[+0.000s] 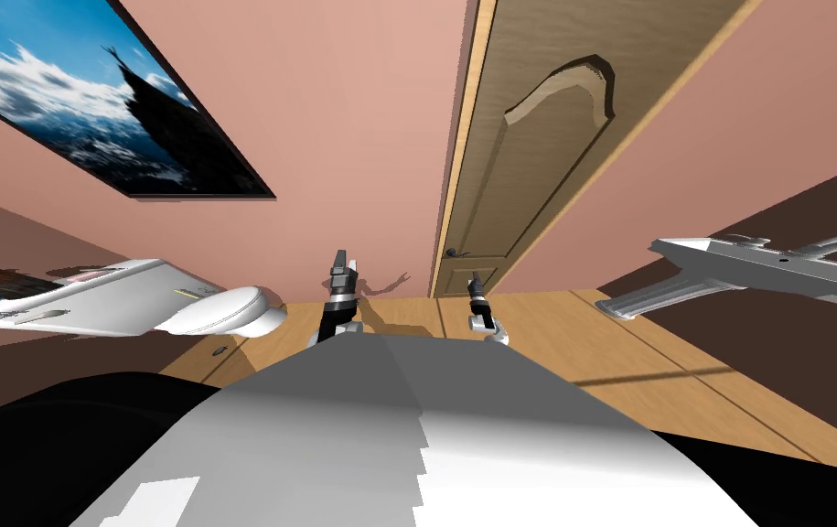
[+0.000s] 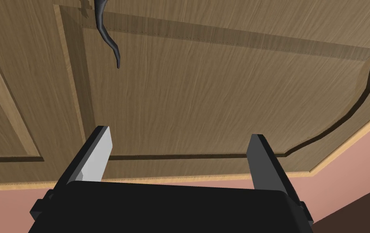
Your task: Pull the door open
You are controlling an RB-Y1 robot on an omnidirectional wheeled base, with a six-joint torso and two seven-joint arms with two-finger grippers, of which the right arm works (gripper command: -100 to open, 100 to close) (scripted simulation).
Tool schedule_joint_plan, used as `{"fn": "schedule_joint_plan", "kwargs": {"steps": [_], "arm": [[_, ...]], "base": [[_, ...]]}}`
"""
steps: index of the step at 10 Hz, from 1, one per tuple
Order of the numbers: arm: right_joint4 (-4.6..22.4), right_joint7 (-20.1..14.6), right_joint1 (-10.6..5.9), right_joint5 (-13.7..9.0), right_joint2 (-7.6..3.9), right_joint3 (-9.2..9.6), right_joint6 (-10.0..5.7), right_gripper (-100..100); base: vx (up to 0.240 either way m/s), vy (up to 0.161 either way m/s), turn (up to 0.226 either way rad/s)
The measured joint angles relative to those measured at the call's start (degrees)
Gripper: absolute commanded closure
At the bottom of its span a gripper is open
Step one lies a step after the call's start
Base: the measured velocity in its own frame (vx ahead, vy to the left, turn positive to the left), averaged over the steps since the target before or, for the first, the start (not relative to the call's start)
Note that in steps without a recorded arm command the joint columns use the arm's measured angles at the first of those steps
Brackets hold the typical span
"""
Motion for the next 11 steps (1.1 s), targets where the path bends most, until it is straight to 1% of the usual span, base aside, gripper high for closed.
{"fn": "schedule_joint_plan", "kwargs": {"steps": [1,2,3,4,5,7,8,9,11], "arm": [[1.9,-0.1,-1.02,-0.1,-0.23,-0.09,-0.42,-100],[2.4,-0.1,-1.25,-0.2,-0.20,-0.10,-0.36,-100],[4.1,-0.1,-2.02,-0.3,-0.43,-0.17,-0.56,-100],[5.6,-0.2,-2.96,-0.4,-0.65,-0.25,-0.77,-100],[6.9,-0.2,-3.50,-0.4,-0.74,-0.29,-1.00,-100],[10.2,-0.4,-4.90,-0.6,-1.15,-0.40,-1.55,-100],[12.1,-0.5,-5.88,-0.8,-1.46,-0.48,-1.74,-100],[13.4,-0.7,-6.54,-0.9,-1.69,-0.53,-1.83,-100],[15.5,-0.7,-7.45,-1.0,-1.80,-0.61,-2.13,-100]], "base": [[0.044,-0.050,0.052],[0.045,-0.044,0.086],[0.049,-0.067,0.165],[0.036,-0.059,0.062],[0.032,-0.052,0.078],[0.049,-0.082,0.142],[0.062,-0.088,0.156],[0.040,-0.056,0.052],[0.028,-0.048,0.084]]}}
